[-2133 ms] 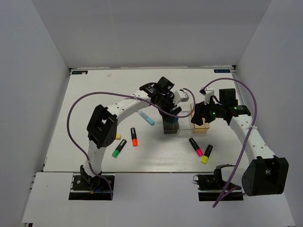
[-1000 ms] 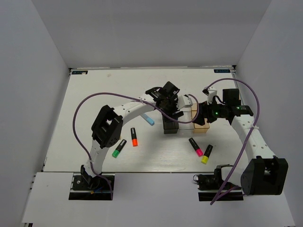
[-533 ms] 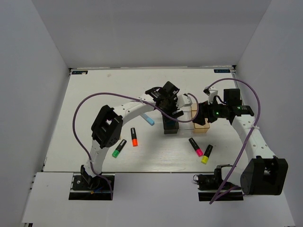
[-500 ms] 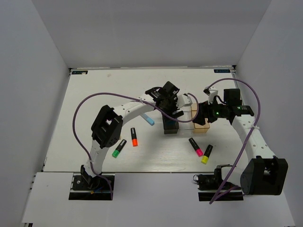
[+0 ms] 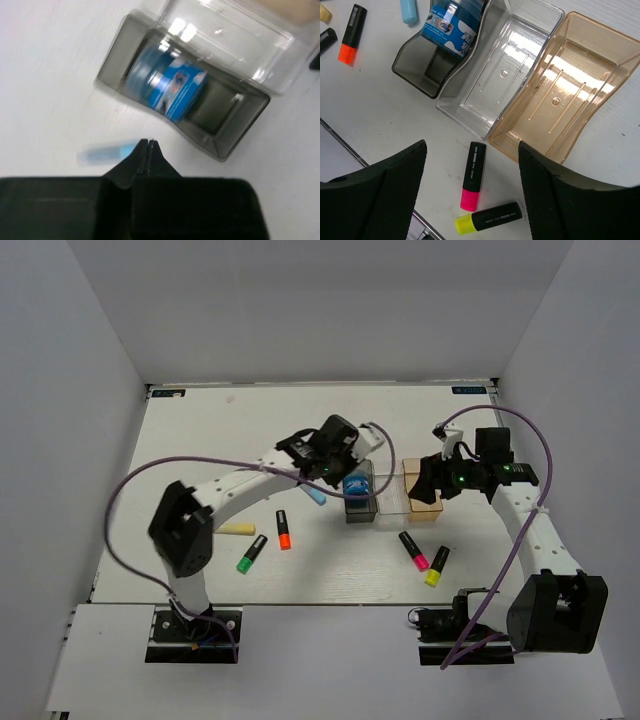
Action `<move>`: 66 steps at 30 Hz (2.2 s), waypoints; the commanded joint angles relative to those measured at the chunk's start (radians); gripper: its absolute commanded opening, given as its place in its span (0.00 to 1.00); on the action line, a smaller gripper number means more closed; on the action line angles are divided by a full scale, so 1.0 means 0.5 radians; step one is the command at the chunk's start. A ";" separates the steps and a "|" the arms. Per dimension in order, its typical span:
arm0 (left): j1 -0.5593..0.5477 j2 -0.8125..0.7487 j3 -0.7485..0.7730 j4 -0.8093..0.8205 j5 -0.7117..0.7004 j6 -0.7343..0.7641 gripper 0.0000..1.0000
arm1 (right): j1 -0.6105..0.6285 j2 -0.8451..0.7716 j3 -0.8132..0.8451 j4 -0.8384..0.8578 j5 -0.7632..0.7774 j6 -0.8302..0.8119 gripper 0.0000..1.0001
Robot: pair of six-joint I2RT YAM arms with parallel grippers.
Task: Sort the stationery into containers
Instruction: Place the stationery in the storage box, then pick up the pen from the center of the board, then place the pen in the storage box.
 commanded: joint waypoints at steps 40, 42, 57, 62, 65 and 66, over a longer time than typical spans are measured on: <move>0.386 -0.187 -1.171 -0.065 -0.402 -2.249 0.46 | 0.082 0.064 0.084 -0.121 0.118 -0.053 0.61; 0.389 -0.171 -1.223 -0.022 -0.372 -2.255 0.32 | 0.079 0.055 0.084 -0.124 0.118 -0.056 0.61; -0.004 -0.484 -0.555 -0.225 -0.467 -1.817 0.00 | 0.060 0.042 0.075 -0.134 0.078 -0.081 0.64; -0.016 -0.322 -0.188 -0.207 -0.277 -1.847 0.00 | 0.048 0.030 0.072 -0.115 0.087 -0.069 0.69; -0.019 -0.160 0.008 -0.136 -0.142 -1.896 0.00 | 0.039 0.021 0.063 -0.100 0.115 -0.050 0.74; -0.019 -0.129 0.052 -0.118 -0.120 -1.921 0.00 | 0.030 0.015 0.057 -0.097 0.127 -0.047 0.74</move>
